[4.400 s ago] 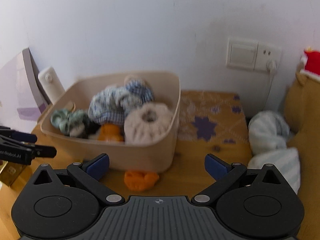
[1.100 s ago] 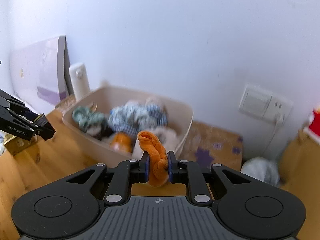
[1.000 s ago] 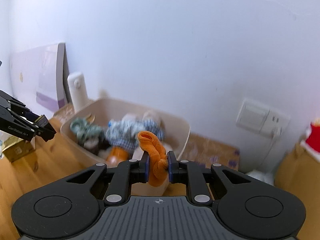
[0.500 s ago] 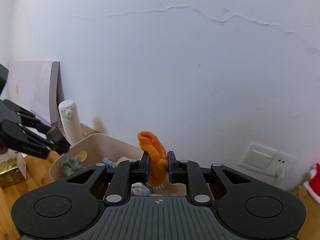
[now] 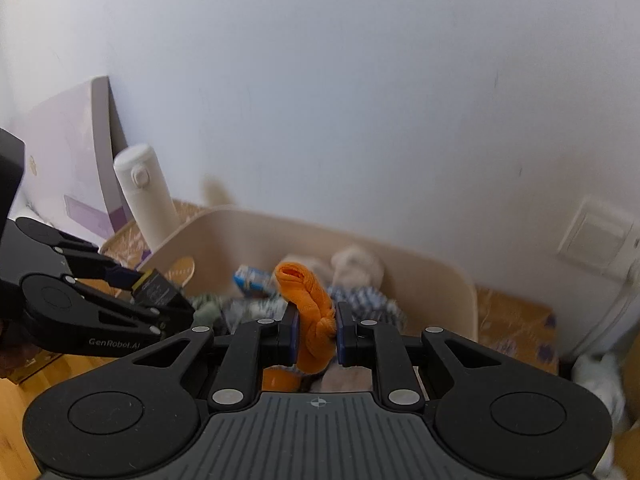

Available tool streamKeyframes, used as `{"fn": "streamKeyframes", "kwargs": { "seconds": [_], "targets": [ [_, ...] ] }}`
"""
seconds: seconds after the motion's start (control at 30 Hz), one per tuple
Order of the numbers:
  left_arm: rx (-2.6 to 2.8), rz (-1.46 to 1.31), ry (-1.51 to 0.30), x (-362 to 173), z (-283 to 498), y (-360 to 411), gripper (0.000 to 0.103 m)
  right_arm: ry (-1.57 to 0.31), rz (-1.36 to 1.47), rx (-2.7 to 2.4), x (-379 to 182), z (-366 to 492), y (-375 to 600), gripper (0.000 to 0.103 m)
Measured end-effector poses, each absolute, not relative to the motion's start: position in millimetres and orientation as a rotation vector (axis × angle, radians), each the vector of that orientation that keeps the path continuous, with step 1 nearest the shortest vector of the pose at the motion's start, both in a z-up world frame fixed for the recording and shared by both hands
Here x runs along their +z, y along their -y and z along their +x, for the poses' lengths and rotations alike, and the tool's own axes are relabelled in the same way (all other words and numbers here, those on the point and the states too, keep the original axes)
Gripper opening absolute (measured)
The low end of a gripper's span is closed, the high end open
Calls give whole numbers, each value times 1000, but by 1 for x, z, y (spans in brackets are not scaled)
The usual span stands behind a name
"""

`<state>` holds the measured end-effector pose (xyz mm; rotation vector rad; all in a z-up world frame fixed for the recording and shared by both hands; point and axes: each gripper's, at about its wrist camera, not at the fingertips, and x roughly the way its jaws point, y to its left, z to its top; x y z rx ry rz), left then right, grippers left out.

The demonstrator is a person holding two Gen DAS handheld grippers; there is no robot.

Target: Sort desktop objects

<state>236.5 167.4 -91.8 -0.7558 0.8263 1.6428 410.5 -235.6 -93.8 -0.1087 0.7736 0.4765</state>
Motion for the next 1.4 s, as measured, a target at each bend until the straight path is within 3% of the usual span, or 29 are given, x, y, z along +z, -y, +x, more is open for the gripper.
{"fn": "streamKeyframes", "kwargs": {
  "seconds": [0.27, 0.3, 0.33, 0.43, 0.47, 0.53, 0.73, 0.83, 1.4],
  "targets": [
    [1628, -778, -848, -94, 237, -169, 46, -880, -91, 451, -119, 410, 235, 19],
    [1625, -775, -845, -93, 237, -169, 49, -886, -96, 449, -121, 409, 235, 24],
    [1620, -778, -844, -93, 237, -169, 56, -891, -98, 446, -122, 410, 236, 37],
    [1619, -776, -825, -90, 238, -167, 71, -895, -102, 429, -124, 408, 239, 46],
    [1626, -768, -823, -88, 238, -166, 72, -891, -108, 432, -123, 408, 239, 48],
    [1626, -770, -820, -86, 239, -164, 72, -883, -130, 433, -121, 405, 239, 62],
    [1642, -761, -819, -77, 240, -156, 72, -838, -119, 422, -106, 395, 246, 90],
    [1656, -767, -807, -71, 242, -151, 72, -821, -114, 409, -99, 390, 251, 100],
    [1728, -790, -762, -26, 265, -103, 76, -830, -29, 355, -61, 352, 278, 103]
  ]
}}
